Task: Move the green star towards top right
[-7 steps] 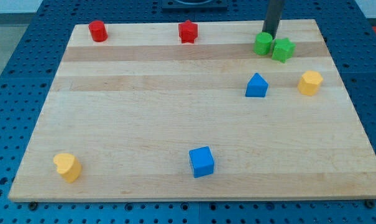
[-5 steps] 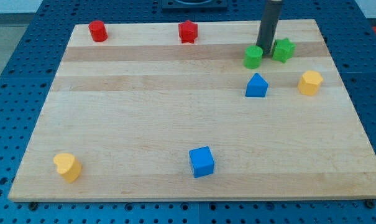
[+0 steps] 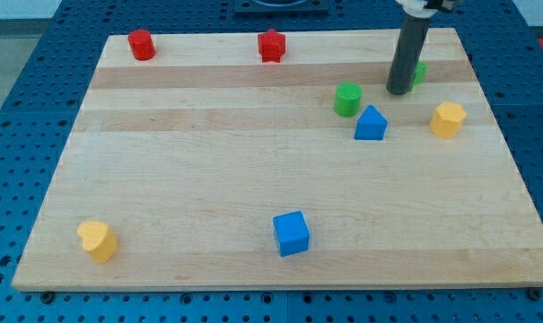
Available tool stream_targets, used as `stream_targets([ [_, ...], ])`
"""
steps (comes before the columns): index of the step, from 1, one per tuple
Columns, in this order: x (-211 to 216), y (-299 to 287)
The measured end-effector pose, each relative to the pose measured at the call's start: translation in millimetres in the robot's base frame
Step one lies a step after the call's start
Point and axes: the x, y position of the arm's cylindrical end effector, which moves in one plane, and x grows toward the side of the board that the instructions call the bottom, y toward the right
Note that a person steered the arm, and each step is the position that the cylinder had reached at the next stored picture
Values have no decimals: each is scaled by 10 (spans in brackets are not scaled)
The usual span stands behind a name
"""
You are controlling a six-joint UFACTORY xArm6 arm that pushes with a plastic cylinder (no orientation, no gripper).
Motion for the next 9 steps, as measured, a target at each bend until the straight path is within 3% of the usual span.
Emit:
stream_targets([
  [6,-602,562],
  [9,-417,564],
])
